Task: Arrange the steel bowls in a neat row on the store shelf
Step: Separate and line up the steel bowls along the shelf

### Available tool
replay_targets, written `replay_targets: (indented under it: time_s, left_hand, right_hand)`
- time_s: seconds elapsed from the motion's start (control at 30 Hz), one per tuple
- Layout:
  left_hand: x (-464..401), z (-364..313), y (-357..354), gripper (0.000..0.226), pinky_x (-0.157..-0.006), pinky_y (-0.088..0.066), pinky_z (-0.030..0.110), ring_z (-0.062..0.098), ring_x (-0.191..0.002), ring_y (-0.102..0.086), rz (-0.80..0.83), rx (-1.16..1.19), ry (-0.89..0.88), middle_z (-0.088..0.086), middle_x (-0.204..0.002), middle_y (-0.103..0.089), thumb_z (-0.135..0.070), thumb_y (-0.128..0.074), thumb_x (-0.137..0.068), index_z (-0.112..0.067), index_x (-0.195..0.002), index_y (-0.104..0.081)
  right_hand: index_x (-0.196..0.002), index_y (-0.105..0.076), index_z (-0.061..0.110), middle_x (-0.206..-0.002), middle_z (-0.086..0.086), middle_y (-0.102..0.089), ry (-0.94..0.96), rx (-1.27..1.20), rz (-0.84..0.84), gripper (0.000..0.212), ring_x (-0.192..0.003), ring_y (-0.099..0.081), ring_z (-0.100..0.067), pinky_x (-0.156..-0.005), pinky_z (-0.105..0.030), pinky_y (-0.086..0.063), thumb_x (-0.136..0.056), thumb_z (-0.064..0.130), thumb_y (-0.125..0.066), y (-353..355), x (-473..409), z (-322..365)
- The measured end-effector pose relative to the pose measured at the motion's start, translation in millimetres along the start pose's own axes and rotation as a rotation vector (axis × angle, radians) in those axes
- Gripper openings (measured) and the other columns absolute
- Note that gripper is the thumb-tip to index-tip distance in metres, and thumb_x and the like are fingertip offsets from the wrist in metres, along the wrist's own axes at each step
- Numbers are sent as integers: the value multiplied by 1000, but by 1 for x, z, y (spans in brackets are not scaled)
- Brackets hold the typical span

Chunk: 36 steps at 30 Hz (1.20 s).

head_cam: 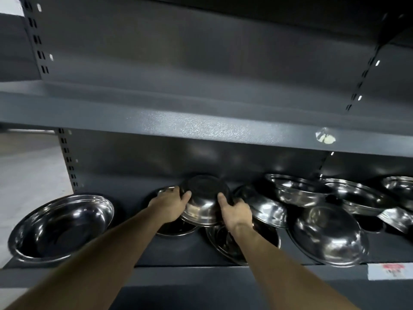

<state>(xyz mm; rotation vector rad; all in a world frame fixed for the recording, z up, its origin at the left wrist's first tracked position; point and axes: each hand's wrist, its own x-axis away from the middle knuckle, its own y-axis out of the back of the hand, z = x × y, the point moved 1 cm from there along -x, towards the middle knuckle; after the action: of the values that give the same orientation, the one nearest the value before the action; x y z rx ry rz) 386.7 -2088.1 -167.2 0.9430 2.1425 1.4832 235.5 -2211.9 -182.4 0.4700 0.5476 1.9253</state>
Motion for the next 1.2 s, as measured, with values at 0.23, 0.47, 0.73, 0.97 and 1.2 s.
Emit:
replay_targets:
  time_s: [0.23,0.47,0.73,0.97,1.2]
  left_hand:
    - [3,-15,-10,69,-111,-36,43,34,-131,-49,-20,305,122,16,-143,-52,-61,-27,-97,-14,-144,-42]
    - [25,-1,13,62,-106,-40,40,33,-124,-53,-124,408,145,14,-134,-59,-60,-30,-97,-17,-135,-51]
    - [49,19,45,60,-99,-39,35,30,-122,-55,-213,555,130,8,-131,-61,-63,-36,-93,-20,-131,-53]
    - [67,26,58,66,-109,-43,44,28,-126,-53,-189,1133,86,-2,-142,-53,-64,-41,-92,-32,-149,-34]
    - [79,32,55,47,-74,-51,29,15,-98,-68,-60,1358,96,-4,-108,-70,-63,-41,-93,-27,-113,-63]
  right_hand:
    - [-139,-54,8,-139,-18,-53,51,51,62,79,-133,-47,-26,-105,-29,-39,-85,66,-57,2,1,-1]
    - [-133,-61,10,-133,-14,-55,91,-13,64,74,-121,-57,-28,-105,-33,-45,-83,65,-59,-2,24,13]
    - [-133,-59,11,-128,-6,-57,233,-172,-52,63,-119,-59,-22,-108,-31,-43,-79,34,-80,-1,69,34]
    - [-141,-49,26,-100,21,-66,148,-453,-209,66,-101,-67,-13,-101,-25,-45,-80,4,-65,0,102,44]
    - [-87,-62,21,-94,0,-71,-113,-695,-303,42,-100,-64,-28,-97,-42,-49,-95,55,-39,12,110,32]
